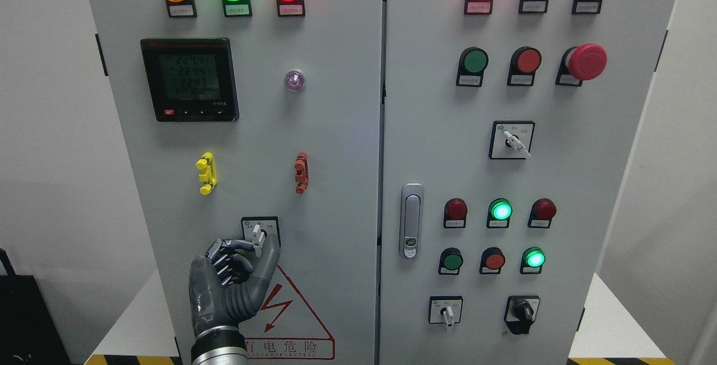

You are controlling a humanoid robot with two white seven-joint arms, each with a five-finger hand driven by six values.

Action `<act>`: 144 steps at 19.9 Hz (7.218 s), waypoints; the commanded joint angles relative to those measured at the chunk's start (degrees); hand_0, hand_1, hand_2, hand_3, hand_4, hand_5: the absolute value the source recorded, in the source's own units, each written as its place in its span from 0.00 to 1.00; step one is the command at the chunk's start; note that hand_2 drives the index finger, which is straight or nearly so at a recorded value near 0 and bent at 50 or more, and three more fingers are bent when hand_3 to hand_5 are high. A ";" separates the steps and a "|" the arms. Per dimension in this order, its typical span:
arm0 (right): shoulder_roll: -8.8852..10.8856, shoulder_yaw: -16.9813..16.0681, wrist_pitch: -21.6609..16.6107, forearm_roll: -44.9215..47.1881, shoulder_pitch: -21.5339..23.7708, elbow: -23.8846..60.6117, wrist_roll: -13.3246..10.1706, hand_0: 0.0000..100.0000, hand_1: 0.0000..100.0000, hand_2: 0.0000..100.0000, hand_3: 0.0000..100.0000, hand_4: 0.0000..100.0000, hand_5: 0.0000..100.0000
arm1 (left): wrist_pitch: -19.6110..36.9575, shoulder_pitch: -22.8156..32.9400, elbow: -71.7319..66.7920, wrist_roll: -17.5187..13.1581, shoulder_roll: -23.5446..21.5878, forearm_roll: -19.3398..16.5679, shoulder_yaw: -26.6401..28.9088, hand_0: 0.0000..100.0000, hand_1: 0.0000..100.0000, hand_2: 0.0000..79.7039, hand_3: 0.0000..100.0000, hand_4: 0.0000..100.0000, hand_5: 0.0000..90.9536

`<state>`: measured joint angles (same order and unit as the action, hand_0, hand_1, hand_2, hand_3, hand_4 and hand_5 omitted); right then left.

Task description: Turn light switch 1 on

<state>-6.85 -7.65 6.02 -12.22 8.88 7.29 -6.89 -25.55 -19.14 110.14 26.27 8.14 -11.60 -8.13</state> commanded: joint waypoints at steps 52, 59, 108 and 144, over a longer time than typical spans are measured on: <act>0.00 0.00 -0.05 0.00 0.00 0.00 0.04 0.05 0.00 0.00 0.00 0.00 0.00 | -0.55 -1.51 -1.60 -0.17 0.12 0.09 -0.04 0.19 0.54 0.78 0.94 0.93 0.92; 0.00 0.00 -0.05 0.00 0.00 0.00 -0.05 0.05 0.00 0.00 0.00 0.00 0.00 | -1.25 -1.51 -1.60 -0.17 0.12 0.09 -0.04 0.20 0.53 0.78 0.94 0.93 0.92; 0.00 0.00 -0.05 0.00 0.00 0.00 0.04 0.05 0.00 0.00 0.00 0.00 0.00 | -1.16 -1.69 -1.51 -0.52 0.12 0.26 -0.30 0.50 0.41 0.77 0.94 0.93 0.91; 0.00 0.00 -0.05 0.00 0.00 0.00 -0.05 0.05 0.00 0.00 0.00 0.00 0.00 | 0.33 0.86 -1.25 -0.43 -0.15 0.09 -0.66 0.13 0.39 0.79 0.96 0.94 0.92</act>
<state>-6.86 -7.65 6.02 -12.21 8.88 7.29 -6.93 -25.71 -19.38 108.72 25.51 8.15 -11.41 -8.81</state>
